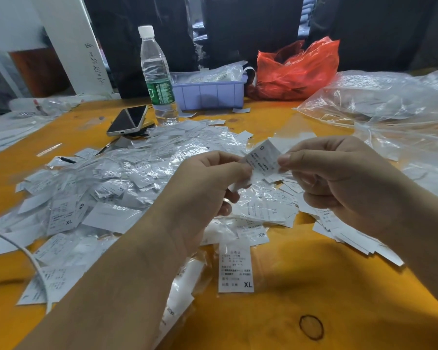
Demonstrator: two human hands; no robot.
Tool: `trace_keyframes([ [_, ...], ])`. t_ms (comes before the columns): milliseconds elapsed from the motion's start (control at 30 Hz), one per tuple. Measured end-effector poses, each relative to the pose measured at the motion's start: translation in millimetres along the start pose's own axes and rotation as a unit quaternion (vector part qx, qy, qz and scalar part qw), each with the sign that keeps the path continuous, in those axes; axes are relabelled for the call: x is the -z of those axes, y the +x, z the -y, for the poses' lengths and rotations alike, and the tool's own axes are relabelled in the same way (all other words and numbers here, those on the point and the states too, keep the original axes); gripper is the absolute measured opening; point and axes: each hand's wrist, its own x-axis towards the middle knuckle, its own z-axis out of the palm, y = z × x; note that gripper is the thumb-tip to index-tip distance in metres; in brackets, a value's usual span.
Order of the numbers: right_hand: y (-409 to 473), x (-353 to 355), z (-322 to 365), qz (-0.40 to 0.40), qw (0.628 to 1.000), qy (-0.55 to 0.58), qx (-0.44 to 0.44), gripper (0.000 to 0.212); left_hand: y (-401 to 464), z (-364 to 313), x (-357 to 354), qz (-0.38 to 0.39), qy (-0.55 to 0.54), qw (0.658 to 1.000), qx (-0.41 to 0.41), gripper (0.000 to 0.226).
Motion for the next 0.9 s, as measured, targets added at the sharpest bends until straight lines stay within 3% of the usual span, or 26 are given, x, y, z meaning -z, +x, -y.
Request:
trace_keyframes([
  [367,-0.9,-5.1,-1.5,0.051,0.999,-0.006,-0.014,0.047,-4.1,-1.2,0.4,0.037,0.017,0.998,-0.051,0.011],
  [633,0.5,0.6,-2.8,0.012,1.000,0.009,0.007,0.013,-5.5,-2.9,-1.5,0.076,0.018,0.995,-0.060,0.010],
  [767,-0.3,-2.3,-4.1,0.051,0.999,0.005,0.010,0.022,-4.8,-2.0,-1.3,0.054,0.026,0.996,-0.060,0.014],
  [900,-2.1,-6.6,-5.4,0.054,0.998,0.003,0.012,0.014,-5.8,-0.6,-4.3,0.048,0.036,0.995,-0.077,0.022],
])
